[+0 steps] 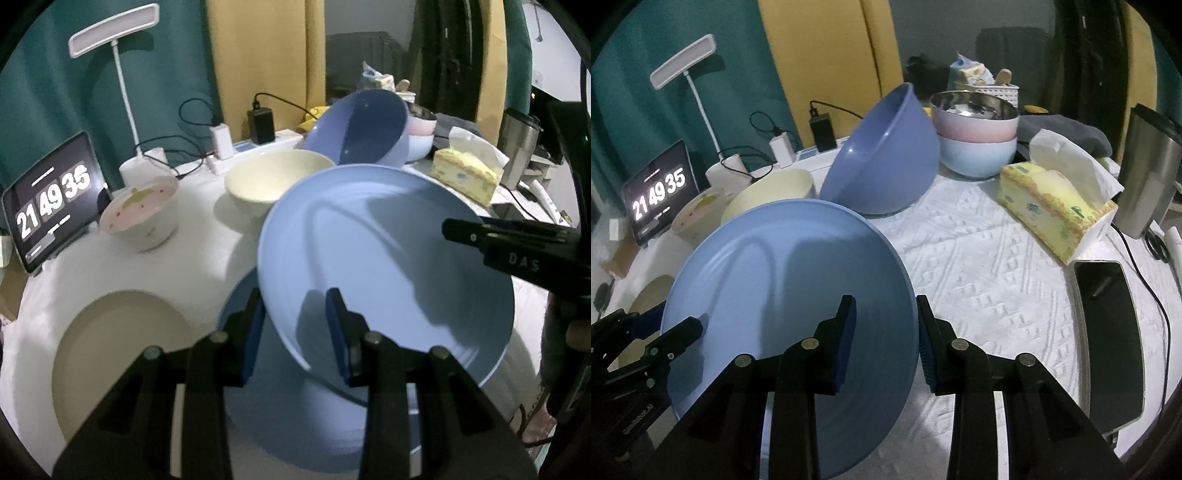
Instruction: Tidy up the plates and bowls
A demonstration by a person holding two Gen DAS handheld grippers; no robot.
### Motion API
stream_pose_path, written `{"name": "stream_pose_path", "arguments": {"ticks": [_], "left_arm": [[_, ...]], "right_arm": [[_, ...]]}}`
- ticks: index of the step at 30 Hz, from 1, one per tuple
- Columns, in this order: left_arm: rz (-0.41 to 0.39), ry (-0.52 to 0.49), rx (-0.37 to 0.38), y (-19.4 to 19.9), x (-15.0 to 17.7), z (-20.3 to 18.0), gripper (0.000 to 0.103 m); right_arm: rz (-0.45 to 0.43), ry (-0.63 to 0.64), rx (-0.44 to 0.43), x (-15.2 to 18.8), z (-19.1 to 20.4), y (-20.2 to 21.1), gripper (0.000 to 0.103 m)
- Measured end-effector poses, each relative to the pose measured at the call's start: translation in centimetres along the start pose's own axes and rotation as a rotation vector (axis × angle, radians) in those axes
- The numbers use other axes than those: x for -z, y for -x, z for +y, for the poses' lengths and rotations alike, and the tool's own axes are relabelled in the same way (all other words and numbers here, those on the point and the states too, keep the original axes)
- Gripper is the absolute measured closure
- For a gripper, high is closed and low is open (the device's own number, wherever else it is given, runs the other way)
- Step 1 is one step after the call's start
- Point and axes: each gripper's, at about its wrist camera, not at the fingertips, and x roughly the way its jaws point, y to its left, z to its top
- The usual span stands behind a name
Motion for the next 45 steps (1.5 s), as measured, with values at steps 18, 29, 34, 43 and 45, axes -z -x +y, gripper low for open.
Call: {"name": "stream_pose_path", "arguments": {"ticks": [18, 29, 34, 43, 45], "left_arm": [[0.035, 0.058, -0.036, 0.8, 3.0, 3.4, 0.068], [0.089, 0.053, -0.012, 0.4, 3.8, 3.1, 0.067], [0.083, 0.070, -0.012, 0.9, 4.0, 3.6, 0.059], [0.029, 0.091, -0.019, 2.9, 4.2, 5.1, 0.056], [0.018, 0.100, -0.020, 3.3, 4.3, 5.5, 0.056]], "right_arm": [[0.034, 0.054, -0.026, 1.1, 4.0, -0.6, 0.069], [0.048, 0.051, 0.013, 1.7, 4.2, -0.3, 0.069], [0.042, 0.061, 0.033, 1.7, 4.5, 0.2, 0.069], [0.012, 0.092, 0.056, 1.3, 6.0, 1.6, 0.069], [0.008, 0.098, 0.059, 1.2, 6.3, 1.8, 0.069]]}}
